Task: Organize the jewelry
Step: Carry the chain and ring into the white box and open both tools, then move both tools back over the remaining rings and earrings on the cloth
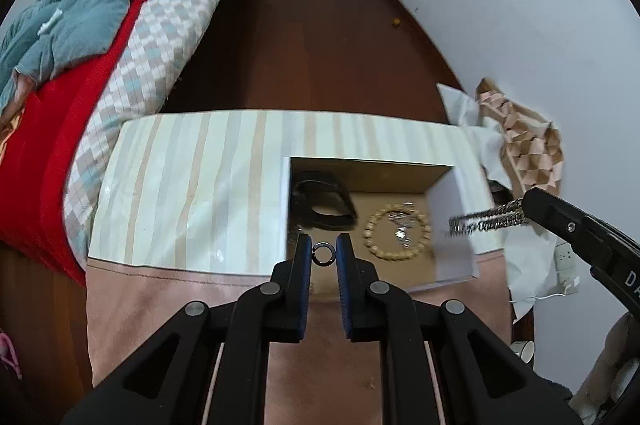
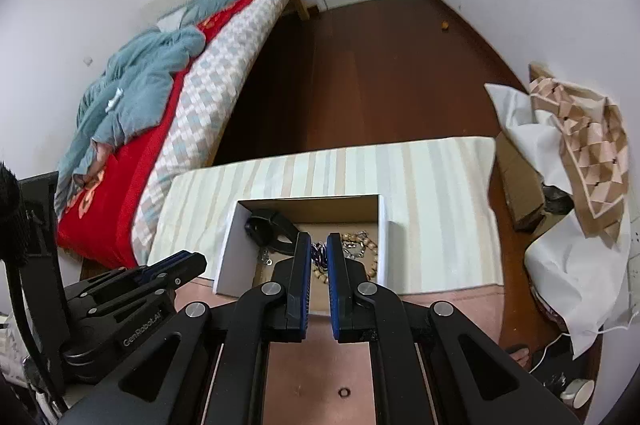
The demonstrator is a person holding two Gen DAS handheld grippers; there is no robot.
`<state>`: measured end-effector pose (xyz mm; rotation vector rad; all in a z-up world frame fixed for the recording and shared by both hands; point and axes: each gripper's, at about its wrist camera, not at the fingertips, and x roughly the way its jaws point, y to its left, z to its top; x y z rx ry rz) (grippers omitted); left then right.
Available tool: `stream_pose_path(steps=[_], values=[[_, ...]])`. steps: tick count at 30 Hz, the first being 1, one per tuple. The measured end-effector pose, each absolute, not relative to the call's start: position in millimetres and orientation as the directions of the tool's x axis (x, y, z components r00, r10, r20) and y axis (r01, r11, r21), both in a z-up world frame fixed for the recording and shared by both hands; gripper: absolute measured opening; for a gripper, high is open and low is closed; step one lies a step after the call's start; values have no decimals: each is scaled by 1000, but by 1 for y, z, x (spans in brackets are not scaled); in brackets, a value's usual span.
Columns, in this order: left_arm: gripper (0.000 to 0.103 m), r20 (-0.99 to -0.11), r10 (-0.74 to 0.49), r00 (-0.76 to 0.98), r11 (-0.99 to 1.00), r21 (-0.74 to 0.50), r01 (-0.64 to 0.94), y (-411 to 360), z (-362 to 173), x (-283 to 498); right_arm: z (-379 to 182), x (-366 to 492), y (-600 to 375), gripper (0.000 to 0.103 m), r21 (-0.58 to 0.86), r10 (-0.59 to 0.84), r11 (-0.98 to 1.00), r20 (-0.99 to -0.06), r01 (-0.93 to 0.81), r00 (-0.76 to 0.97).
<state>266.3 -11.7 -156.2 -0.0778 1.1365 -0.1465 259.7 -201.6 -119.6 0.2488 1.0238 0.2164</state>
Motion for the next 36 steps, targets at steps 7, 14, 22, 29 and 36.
stream_pose_path(steps=[7,14,22,29,36], values=[[12,-924,-165,343,986,-158,48,-5,-183,285,-155,294,-180,8,313,319,946,-855,-84,408],[33,-924,-174,341,984,-177,22,0,-179,291,-176,306,-169,12,376,380,924,-880,-73,283],[78,-901,-93,425,994,-105,-5,8,-155,281,-164,293,-183,59,282,278,959,-901,-38,332],[101,-871,59,488,998,54,-25,7,-146,257,-159,265,-184,98,8,17,1000,-921,-23,390],[102,-861,87,501,996,84,-29,6,-142,233,-151,238,-186,101,-48,-48,999,-904,12,425]])
